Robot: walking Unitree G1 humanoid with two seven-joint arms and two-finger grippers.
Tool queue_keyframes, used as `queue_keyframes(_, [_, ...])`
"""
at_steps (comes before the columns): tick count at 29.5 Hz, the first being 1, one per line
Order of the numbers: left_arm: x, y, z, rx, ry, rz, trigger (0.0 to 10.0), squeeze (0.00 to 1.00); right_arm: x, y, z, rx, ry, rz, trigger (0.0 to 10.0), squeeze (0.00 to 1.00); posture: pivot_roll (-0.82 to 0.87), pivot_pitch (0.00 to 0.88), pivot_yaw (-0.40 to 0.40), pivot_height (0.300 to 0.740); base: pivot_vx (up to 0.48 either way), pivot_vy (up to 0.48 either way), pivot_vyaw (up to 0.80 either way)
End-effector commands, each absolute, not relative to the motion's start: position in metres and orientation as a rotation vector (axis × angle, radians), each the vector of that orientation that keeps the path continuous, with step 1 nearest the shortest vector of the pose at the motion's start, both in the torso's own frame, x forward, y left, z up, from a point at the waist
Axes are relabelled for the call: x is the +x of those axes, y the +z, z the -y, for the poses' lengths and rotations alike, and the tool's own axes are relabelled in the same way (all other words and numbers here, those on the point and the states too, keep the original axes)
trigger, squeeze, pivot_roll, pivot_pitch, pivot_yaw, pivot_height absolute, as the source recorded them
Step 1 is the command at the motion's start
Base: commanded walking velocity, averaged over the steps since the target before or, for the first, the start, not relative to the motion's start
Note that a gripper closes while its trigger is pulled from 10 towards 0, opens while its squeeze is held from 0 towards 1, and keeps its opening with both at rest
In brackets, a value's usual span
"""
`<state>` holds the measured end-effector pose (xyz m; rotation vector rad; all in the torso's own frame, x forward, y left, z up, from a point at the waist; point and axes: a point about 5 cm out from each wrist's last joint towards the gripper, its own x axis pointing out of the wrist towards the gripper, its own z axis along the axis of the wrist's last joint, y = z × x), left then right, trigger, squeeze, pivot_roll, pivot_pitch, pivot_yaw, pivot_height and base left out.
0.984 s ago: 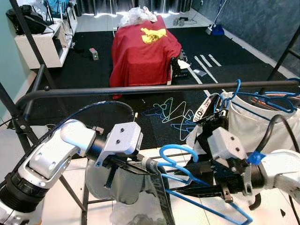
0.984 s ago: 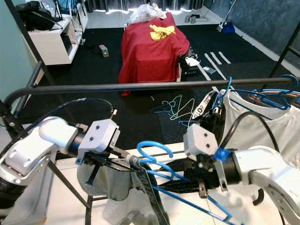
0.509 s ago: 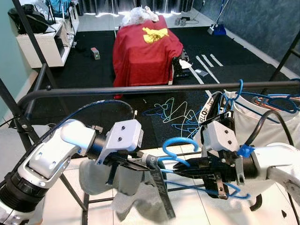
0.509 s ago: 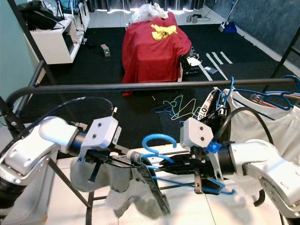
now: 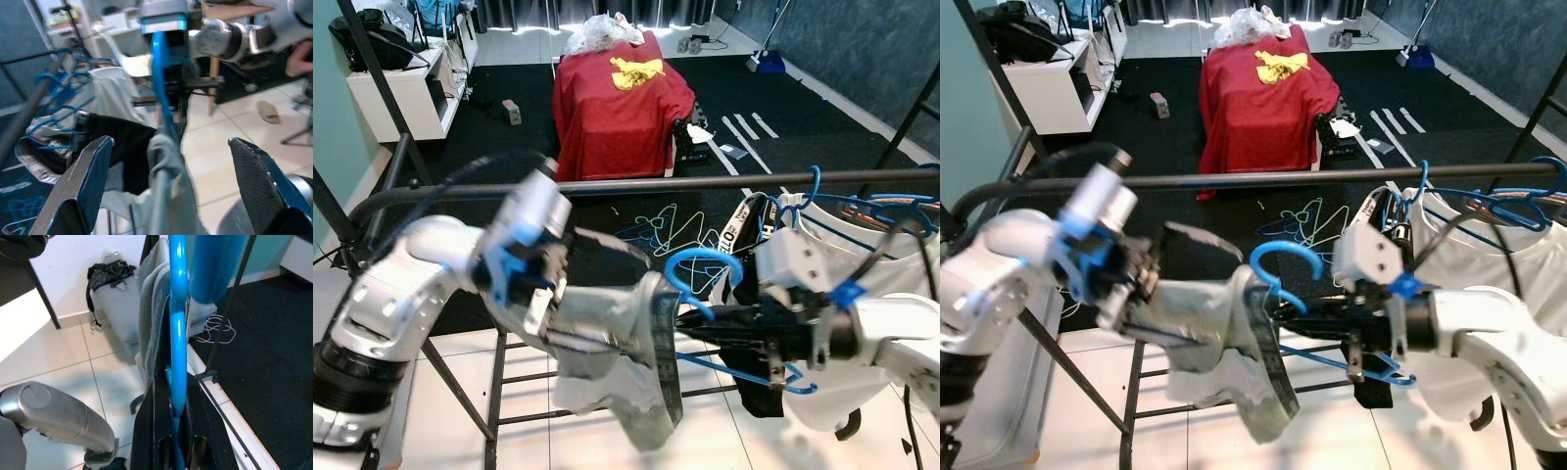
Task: Hang hanger
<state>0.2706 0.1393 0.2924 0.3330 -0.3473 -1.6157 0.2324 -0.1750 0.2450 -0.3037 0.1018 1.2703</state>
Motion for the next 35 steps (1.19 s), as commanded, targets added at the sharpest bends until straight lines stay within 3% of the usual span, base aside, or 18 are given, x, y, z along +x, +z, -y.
queue_keyframes(1, [0.276, 0.297, -0.144, 0.328, -1.564, 0.381, 10.0, 1.00, 0.227, 0.252, 0.177, -0.300, 1.278, -0.077, 0.0, 0.00, -0.06, 0.087, -0.010, 0.740, 0.000, 0.000, 0.00])
queue_keyframes(4, [0.282, 0.295, -0.151, 0.330, -1.517, 0.371, 10.0, 1.00, 0.225, 0.255, 0.180, -0.295, 1.277, -0.065, 0.0, 0.00, -0.07, 0.084, -0.009, 0.740, 0.000, 0.000, 0.00])
queue_keyframes(5, [0.285, 0.289, -0.158, 0.328, -1.490, 0.347, 10.0, 0.91, 0.223, 0.258, 0.182, -0.293, 1.276, -0.053, 0.0, 0.00, -0.07, 0.083, -0.006, 0.740, 0.000, 0.000, 0.00])
queue_keyframes(6, [0.285, 0.289, -0.158, 0.328, -1.490, 0.347, 10.0, 0.91, 0.223, 0.258, 0.182, -0.293, 1.276, -0.053, 0.0, 0.00, -0.07, 0.083, -0.006, 0.740, 0.000, 0.000, 0.00])
queue_keyframes(7, [0.287, 0.283, -0.164, 0.328, -1.471, 0.318, 10.0, 0.00, 0.221, 0.262, 0.184, -0.292, 1.275, -0.042, 0.0, 0.00, -0.07, 0.082, -0.006, 0.740, 0.000, 0.000, 0.00])
queue_keyframes(15, [0.286, 0.264, -0.189, 0.290, -1.461, 0.222, 10.0, 0.00, 0.215, 0.278, 0.196, -0.294, 1.263, 0.003, 0.0, 0.00, -0.07, 0.076, -0.003, 0.740, 0.000, 0.000, 0.00])
queue_keyframes(22, [0.283, 0.264, -0.206, 0.188, -1.465, 0.239, 10.0, 0.00, 0.209, 0.285, 0.207, -0.304, 1.228, 0.011, 0.0, 0.00, -0.07, 0.076, -0.002, 0.740, 0.000, 0.000, 0.00])
queue_keyframes(35, [0.288, 0.245, -0.198, 0.131, -1.446, 0.218, 10.0, 0.00, 0.207, 0.291, 0.210, -0.306, 1.218, 0.034, 0.0, 0.00, -0.08, 0.084, -0.003, 0.740, 0.000, 0.000, 0.00])
